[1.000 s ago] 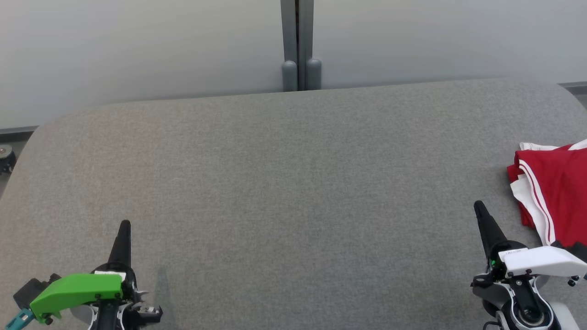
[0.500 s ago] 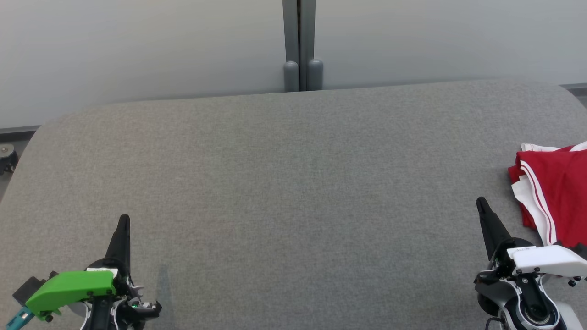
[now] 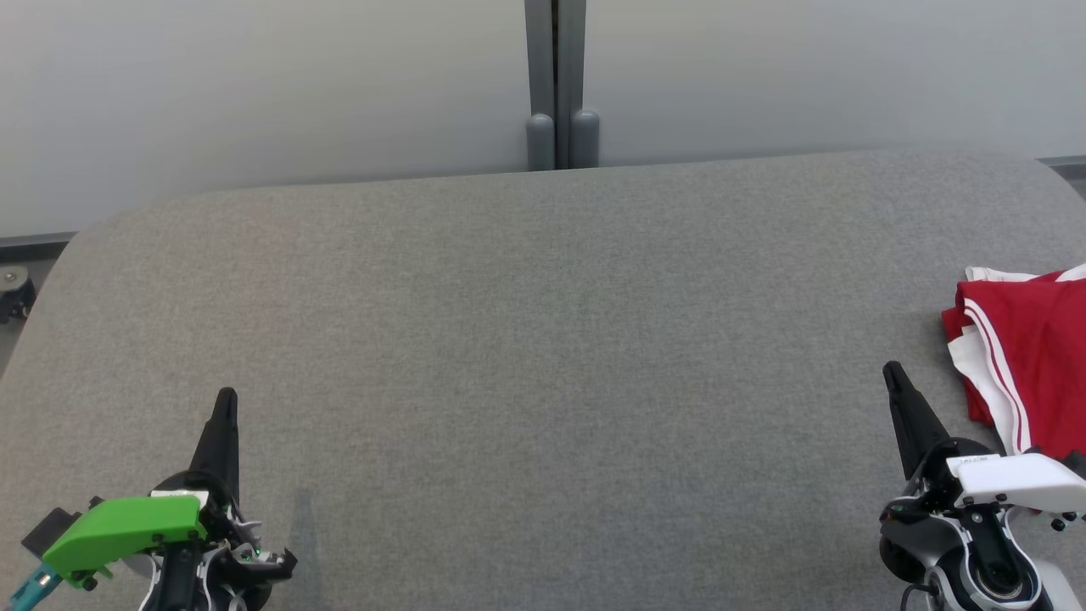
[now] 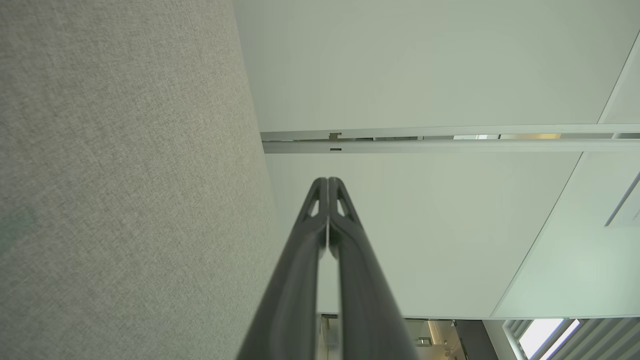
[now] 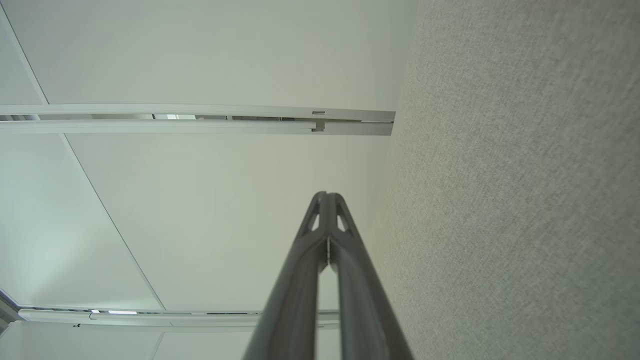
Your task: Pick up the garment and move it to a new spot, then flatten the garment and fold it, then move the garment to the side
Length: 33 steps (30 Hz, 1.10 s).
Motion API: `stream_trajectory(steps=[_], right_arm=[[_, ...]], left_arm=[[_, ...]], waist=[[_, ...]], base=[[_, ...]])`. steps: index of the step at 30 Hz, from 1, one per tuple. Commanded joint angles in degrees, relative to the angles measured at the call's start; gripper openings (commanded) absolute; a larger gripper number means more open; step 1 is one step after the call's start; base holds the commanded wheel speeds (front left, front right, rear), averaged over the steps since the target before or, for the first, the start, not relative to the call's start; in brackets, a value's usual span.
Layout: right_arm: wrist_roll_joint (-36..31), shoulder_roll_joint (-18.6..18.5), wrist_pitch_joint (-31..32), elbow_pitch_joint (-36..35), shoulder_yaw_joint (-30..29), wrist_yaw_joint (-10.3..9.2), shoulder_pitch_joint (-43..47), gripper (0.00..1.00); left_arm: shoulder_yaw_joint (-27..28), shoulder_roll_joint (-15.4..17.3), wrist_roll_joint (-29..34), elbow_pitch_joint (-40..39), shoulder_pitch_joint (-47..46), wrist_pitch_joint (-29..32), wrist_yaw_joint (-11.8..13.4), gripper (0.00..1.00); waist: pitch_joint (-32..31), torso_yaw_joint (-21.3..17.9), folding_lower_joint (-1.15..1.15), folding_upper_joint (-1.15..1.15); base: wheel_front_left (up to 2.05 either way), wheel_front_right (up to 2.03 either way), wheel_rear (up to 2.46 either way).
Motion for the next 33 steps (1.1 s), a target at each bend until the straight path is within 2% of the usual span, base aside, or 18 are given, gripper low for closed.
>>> stream_trajectory(steps=[1,33], right_arm=[[0.11,-0.32,0.21,-0.27,-0.11,0.00,0.83,0.00],[0.11,-0.31,0.21,-0.26,-0.11,0.00,0.82,0.00]], left_arm=[[0.13,0.42,-0.20,-0.23,-0.81,0.24,-0.21,0.00],[0.12,0.41,-0.21,-0.23,-0.80,0.23,-0.21,0.00]], waist=[[0.00,0.00,0.00,0.00],[0.00,0.00,0.00,0.00]], base=[[0.00,0.00,0.00],[0.00,0.00,0.00]])
